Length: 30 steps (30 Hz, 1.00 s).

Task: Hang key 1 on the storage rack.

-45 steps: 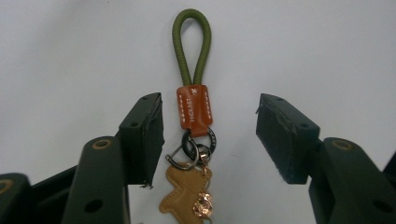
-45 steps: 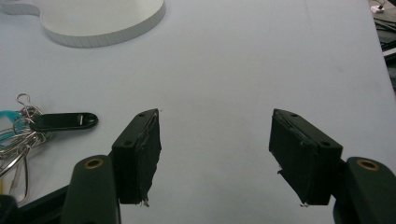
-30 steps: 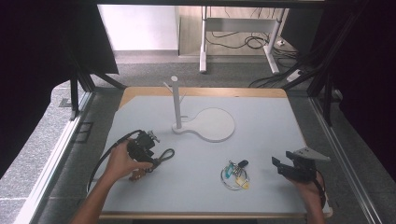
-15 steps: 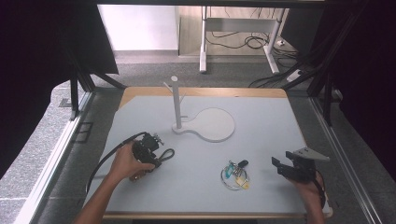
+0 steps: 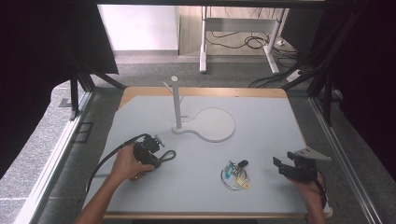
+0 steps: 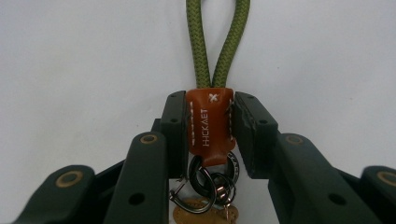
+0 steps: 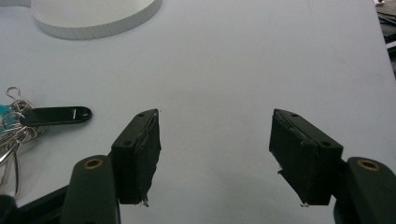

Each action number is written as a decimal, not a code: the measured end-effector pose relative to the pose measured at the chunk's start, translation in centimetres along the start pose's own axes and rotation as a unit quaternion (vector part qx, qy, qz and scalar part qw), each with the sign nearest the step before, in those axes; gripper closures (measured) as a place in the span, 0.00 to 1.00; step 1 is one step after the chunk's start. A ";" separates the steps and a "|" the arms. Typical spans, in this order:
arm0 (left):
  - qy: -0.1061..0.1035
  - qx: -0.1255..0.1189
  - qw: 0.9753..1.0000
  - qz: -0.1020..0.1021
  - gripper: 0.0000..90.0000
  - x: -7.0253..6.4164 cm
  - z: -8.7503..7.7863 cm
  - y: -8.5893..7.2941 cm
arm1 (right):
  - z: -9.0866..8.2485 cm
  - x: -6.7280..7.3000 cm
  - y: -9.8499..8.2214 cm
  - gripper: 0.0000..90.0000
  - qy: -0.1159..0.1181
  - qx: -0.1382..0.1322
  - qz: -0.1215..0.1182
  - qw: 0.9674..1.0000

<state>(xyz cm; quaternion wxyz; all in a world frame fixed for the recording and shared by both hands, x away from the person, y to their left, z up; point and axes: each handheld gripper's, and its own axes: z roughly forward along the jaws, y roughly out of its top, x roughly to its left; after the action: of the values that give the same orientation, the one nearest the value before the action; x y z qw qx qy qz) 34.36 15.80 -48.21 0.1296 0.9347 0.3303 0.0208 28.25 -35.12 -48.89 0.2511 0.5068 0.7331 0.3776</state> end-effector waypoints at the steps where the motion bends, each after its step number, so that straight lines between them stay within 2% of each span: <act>1: -0.001 -0.001 1.000 -0.001 0.75 0.0 -0.1 0.0 | 0.0 0.1 0.0 0.38 0.000 0.001 -0.002 1.000; 7: -0.022 -0.025 0.999 -0.006 0.75 0.2 -2.0 -0.6 | -0.1 0.0 0.0 0.38 -0.001 -0.002 -0.002 1.000; 13: -0.044 -0.059 0.997 -0.022 0.75 1.4 -4.3 -1.6 | -0.2 -0.2 0.0 0.38 -0.003 -0.004 0.003 1.000; 16: -0.053 -0.070 0.996 -0.026 0.75 1.7 -4.9 -1.9 | -0.2 -0.2 0.0 0.38 -0.004 -0.003 0.003 1.000; 21: -0.046 -0.078 0.996 -0.021 0.75 1.9 -6.0 -1.9 | -0.2 -0.3 -0.1 0.38 -0.002 -0.004 0.003 1.000; 24: -0.052 -0.093 0.994 -0.018 0.75 1.6 -7.2 -1.6 | -0.4 -0.4 -0.1 0.38 -0.002 -0.007 0.004 1.000; 30: -0.049 -0.104 0.993 -0.013 0.75 1.5 -8.4 -1.2 | -0.5 -0.5 -0.1 0.38 -0.004 -0.009 0.006 1.000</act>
<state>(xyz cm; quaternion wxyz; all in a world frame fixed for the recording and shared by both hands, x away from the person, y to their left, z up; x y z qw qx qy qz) 33.75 19.54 -40.44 0.2424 0.9118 0.3315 0.0076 28.01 -35.79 -48.72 0.2562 0.5106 0.7258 0.3833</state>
